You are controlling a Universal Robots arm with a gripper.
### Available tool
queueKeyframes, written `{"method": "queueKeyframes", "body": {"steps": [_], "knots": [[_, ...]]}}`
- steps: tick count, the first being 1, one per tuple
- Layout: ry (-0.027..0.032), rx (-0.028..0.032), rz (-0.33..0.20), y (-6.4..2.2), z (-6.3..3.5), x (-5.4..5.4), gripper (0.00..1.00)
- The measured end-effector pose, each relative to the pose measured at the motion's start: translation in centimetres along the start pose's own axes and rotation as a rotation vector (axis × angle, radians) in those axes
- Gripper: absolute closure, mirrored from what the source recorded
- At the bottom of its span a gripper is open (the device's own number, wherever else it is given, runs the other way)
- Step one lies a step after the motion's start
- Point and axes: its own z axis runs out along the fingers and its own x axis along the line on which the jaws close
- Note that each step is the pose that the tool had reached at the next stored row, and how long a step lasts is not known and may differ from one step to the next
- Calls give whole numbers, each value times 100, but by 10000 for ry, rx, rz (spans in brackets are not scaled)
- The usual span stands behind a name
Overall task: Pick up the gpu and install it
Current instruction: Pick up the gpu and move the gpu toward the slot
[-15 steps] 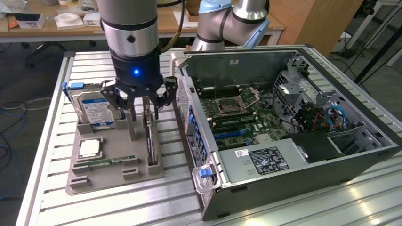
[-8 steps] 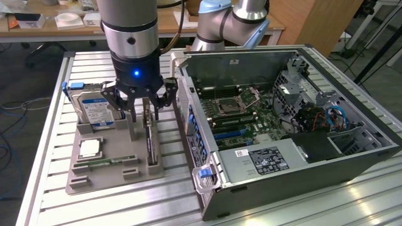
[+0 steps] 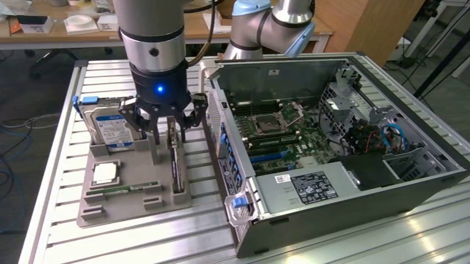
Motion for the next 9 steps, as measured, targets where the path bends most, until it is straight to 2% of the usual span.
{"method": "queueKeyframes", "body": {"steps": [9], "knots": [[0,0,0,-18,90,1,47]]}}
